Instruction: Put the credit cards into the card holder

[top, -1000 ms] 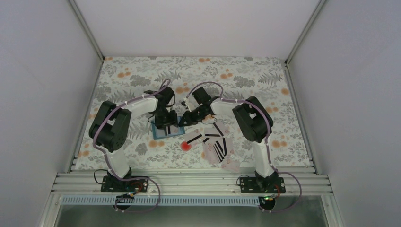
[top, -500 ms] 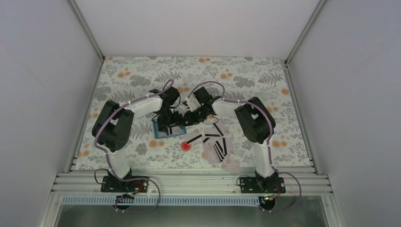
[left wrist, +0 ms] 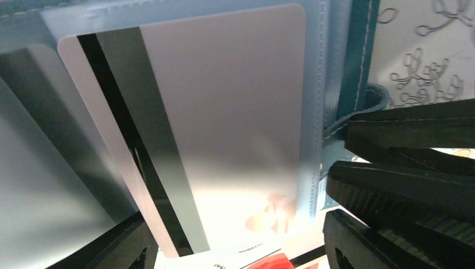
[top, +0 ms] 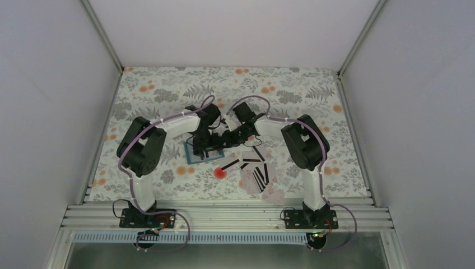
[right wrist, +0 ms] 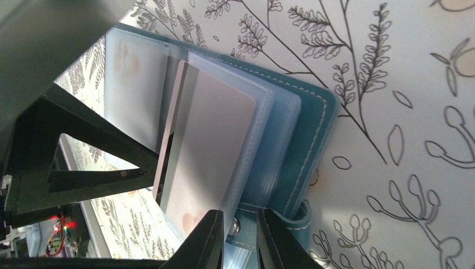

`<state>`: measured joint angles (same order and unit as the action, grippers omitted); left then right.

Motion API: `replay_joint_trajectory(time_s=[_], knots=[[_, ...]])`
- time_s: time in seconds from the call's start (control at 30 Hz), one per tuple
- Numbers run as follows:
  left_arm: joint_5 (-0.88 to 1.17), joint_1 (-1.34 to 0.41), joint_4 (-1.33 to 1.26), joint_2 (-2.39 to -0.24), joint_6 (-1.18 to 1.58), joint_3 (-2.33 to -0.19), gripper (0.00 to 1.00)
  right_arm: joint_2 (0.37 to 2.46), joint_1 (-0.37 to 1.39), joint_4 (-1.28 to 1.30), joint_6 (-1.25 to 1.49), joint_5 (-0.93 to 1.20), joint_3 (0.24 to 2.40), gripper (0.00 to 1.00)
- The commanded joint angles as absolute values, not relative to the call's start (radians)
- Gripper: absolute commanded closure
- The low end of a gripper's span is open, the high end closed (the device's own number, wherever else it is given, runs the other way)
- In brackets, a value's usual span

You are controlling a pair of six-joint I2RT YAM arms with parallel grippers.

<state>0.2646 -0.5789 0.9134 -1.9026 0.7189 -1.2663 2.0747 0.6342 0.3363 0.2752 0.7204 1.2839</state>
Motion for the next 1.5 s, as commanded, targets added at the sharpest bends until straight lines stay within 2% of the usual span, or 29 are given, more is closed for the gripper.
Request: replay_joint_trajectory(time_s=[0.0, 0.17, 0.33, 0.53, 0.7, 0.87, 1.1, 1.27, 1.47], knots=[[0.279, -0.595, 0.748, -1.867, 0.719, -1.26, 0.28, 2.011, 0.628, 0.346, 0.265, 0.777, 1.272, 0.83], [0.262, -0.6, 0.729, -1.845, 0.703, -1.26, 0.4, 1.995, 0.617, 0.357, 0.26, 0.784, 1.271, 0.83], [0.228, -0.618, 0.767, -1.874, 0.688, -1.307, 0.4, 1.995, 0.617, 0.353, 0.269, 0.795, 1.261, 0.83], [0.209, -0.621, 0.779, -1.852, 0.681, -1.283, 0.31, 1.979, 0.613, 0.386, 0.247, 0.761, 1.274, 0.82], [0.187, -0.62, 0.778, -1.79, 0.658, -1.267, 0.32, 1.954, 0.606, 0.407, 0.239, 0.749, 1.276, 0.81], [0.147, -0.619, 0.789, -1.737, 0.633, -1.233, 0.42, 1.94, 0.602, 0.416, 0.234, 0.744, 1.266, 0.77], [0.112, -0.615, 0.78, -1.723, 0.609, -1.163, 0.69, 1.951, 0.602, 0.411, 0.242, 0.749, 1.26, 0.68], [0.098, -0.604, 0.773, -1.719, 0.593, -1.132, 0.81, 1.971, 0.601, 0.399, 0.257, 0.761, 1.256, 0.63], [0.081, -0.584, 0.771, -1.715, 0.569, -1.113, 0.87, 2.003, 0.602, 0.387, 0.274, 0.766, 1.256, 0.61]])
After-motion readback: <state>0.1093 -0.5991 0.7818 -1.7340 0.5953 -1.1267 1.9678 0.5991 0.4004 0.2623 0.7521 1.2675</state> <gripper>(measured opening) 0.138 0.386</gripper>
